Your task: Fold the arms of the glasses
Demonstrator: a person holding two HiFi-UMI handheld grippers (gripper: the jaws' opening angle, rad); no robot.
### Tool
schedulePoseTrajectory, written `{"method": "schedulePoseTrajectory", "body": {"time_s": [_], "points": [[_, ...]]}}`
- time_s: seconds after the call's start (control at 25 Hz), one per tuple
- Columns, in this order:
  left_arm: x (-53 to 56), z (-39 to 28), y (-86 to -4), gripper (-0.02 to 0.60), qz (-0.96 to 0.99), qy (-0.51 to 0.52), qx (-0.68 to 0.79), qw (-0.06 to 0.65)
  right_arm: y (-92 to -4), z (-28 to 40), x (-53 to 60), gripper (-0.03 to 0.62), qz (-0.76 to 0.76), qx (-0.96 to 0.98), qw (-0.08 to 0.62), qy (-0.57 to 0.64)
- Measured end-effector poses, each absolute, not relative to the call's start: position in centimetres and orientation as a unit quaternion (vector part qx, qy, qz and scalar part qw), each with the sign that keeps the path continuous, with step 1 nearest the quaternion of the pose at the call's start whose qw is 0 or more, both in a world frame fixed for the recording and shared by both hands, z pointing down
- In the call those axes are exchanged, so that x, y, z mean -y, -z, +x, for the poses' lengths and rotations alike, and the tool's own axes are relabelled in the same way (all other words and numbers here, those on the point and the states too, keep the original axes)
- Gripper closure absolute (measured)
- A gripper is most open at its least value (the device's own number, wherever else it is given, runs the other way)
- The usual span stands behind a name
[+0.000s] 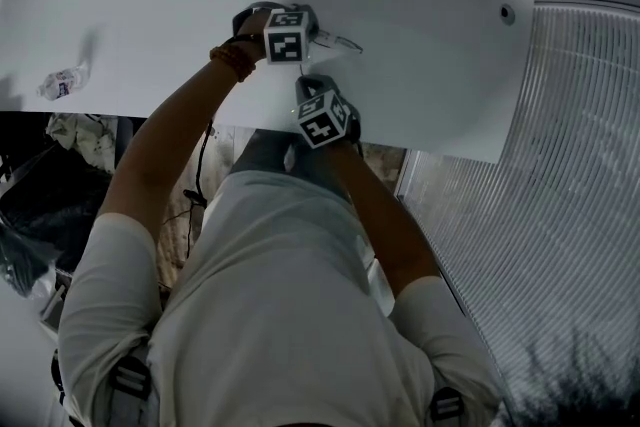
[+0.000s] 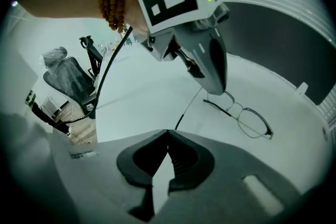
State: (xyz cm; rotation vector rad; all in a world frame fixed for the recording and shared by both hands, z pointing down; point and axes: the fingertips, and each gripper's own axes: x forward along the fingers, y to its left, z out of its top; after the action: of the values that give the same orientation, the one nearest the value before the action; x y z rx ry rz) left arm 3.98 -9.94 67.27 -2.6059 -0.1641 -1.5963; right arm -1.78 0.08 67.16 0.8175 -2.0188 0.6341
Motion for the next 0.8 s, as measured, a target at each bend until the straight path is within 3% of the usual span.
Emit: {"method": "schedulePoseTrajectory", "body": {"time_s": [0.48, 0.8], "points": [[9.6, 3.5, -67.1, 0.561, -0.85, 0.52, 0.065, 0.051, -67.3, 6.7, 5.4, 0.594, 0.39, 0.768, 0.459, -0.22], [9.5, 3.5, -67.2, 0.552, -0.853, 0.517, 0.058, 0.047, -67.5, 7.6, 6.7, 0.594, 0.379, 0.768, 0.477, -0.2]]}}
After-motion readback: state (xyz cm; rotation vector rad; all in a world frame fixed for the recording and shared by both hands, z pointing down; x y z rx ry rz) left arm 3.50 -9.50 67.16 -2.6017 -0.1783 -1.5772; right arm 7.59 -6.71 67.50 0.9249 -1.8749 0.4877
